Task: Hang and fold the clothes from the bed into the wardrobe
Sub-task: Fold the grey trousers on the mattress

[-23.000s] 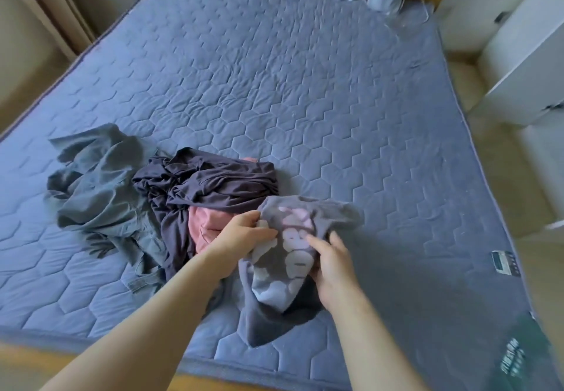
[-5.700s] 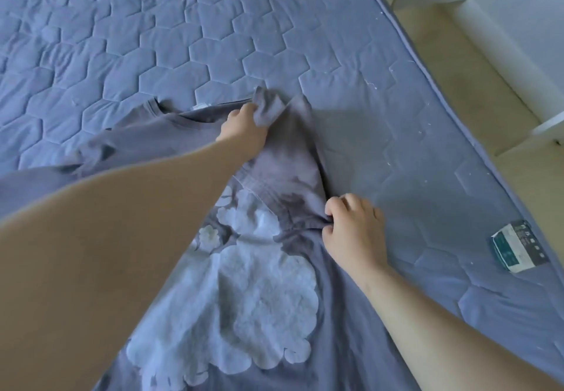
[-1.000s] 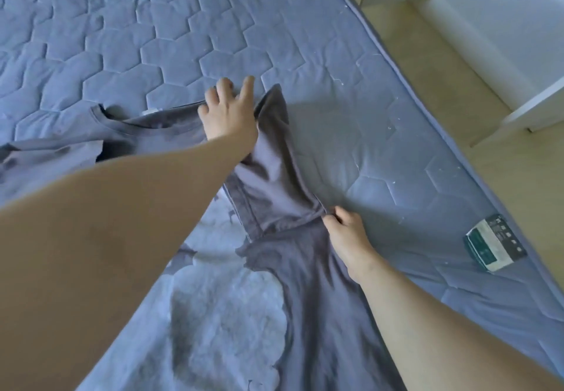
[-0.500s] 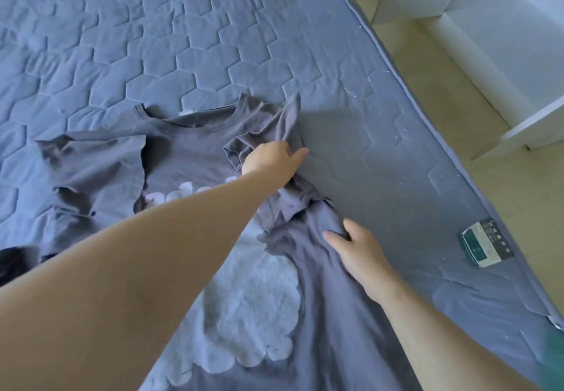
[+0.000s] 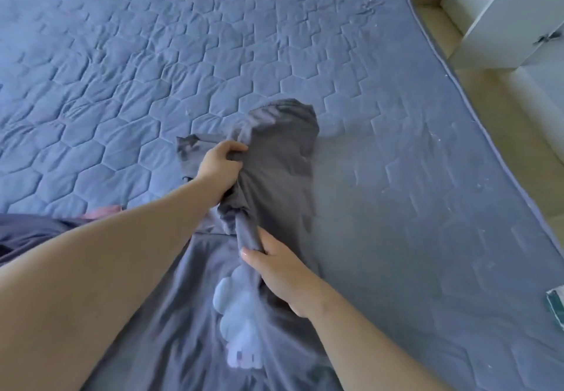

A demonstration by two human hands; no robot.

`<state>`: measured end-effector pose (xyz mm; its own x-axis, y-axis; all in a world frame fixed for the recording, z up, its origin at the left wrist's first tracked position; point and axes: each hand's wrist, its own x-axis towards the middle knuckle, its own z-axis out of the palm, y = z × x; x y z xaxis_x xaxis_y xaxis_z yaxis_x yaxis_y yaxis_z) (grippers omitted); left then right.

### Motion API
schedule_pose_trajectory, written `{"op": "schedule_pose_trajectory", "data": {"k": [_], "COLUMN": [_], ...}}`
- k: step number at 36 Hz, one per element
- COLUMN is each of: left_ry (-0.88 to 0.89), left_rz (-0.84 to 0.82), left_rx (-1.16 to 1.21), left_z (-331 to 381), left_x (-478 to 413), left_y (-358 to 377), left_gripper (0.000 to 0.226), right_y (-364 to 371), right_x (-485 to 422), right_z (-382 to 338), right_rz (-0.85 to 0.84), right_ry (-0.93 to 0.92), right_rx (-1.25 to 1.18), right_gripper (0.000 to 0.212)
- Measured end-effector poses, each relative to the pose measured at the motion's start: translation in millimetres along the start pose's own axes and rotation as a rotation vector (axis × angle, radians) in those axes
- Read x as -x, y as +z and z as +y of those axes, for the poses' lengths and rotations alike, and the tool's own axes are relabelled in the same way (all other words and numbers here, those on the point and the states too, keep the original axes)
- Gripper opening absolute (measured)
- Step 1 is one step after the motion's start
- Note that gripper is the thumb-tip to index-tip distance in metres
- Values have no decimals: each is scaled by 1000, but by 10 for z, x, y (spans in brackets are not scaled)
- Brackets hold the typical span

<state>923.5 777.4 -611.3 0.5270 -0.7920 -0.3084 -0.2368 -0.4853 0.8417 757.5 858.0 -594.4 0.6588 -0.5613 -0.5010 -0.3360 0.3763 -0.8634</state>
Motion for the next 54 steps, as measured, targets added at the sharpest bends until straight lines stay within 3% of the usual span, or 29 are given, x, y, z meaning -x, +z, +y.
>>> {"op": "schedule_pose_trajectory", "data": {"k": [4,8,11,15,19,22,24,27,30,33,35,37,41,44,47,48,50,52,54], "left_ry": [-29,-143,-81,19,61,23,-26,-58,-173,-317,-413,-488,-516,-544,-679,-706,-698,-614,-563], "left_rz": [73,-106,-204,-110,-14,-81,-130,-297,-488,-530,-508,-464,-244,-81,-183,-243,-341,-415,-500], "left_rx": [12,-87,-294,-441,-460,-448,-421,-394,-343,-144,1,106,196,173,222,202,114,-103,-281], "left_z": [-306,-587,-801,-1003,-1165,-1287,-1338,-1331,-1272,-1255,-1236,-1246,-1422,-1606,-1698,-1723,-1806,-1938,-2032], "left_x": [-92,-98,39,439,907,1217,1375,1565,1738,1891,2007,2122,2286,2394,2582,2644,2754,2853,2961], "left_y": [-393,-670,-807,-876,-869,-815,-786,-752,-731,-740,-800,-886,-1082,-1249,-1350,-1362,-1347,-1300,-1266], "left_gripper": [42,67,79,74,69,65,49,24,23,19,10,8,26,29,7,13,25,24,28], "right_y": [446,782,923,925,820,705,649,637,705,885,1068,1298,1801,2079,2240,2271,2295,2275,2200], "right_x": [-258,-413,-393,-235,8,215,347,532,699,819,864,892,911,942,1051,1086,1154,1236,1335], "right_z": [27,196,353,419,440,478,506,536,508,500,522,522,490,534,604,649,755,895,1064], "right_rz": [-60,-56,8,60,153,129,122,135,119,29,-11,-37,-88,-150,-282,-306,-262,-85,131], "right_ry": [34,160,240,277,304,374,467,548,520,484,472,449,432,529,657,656,586,491,408], "right_rx": [30,146,268,458,873,1124,1182,1211,1265,1202,1059,926,769,519,273,240,230,300,449], "right_gripper": [51,54,63,32,25,32,35,23,16,26,18,30,46,58,55,50,31,9,11]}}
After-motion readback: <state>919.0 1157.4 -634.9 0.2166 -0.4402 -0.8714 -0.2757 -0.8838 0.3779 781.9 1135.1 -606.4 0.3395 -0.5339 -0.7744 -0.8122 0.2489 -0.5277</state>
